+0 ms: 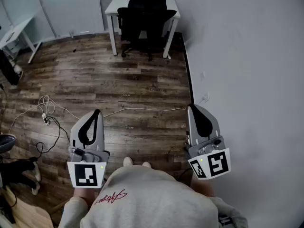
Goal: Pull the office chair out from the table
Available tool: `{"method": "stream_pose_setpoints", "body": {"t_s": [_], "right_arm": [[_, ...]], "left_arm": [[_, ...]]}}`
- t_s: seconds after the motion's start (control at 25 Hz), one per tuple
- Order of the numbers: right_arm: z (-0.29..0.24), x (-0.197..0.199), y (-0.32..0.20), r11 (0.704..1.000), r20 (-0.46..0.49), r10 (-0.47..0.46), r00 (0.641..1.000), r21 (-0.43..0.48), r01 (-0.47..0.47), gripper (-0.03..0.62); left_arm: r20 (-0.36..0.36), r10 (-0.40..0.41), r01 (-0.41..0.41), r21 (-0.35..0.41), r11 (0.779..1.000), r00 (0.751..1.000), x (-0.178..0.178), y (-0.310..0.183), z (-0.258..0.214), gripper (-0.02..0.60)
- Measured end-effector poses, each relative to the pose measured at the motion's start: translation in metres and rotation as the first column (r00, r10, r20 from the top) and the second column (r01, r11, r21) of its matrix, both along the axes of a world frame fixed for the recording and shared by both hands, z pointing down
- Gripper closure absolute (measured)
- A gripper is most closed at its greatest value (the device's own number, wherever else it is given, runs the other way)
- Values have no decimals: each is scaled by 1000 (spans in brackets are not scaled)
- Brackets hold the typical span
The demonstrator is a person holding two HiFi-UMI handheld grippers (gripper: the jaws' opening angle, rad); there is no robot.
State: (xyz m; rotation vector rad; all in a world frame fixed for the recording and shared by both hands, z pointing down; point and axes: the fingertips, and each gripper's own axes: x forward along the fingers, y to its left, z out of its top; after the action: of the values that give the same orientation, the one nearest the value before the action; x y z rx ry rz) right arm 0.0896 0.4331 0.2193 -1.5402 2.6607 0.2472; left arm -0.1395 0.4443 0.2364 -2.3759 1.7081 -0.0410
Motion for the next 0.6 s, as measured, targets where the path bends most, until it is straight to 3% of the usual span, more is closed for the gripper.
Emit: {"method": "stream_pose_setpoints", "body": {"t_s": [0.6], "right_arm": [[-1,9,7,999,-7,-36,999,-3,36,595]], "left_arm": [[22,-6,6,5,1000,1000,15,8,-4,578]]}}
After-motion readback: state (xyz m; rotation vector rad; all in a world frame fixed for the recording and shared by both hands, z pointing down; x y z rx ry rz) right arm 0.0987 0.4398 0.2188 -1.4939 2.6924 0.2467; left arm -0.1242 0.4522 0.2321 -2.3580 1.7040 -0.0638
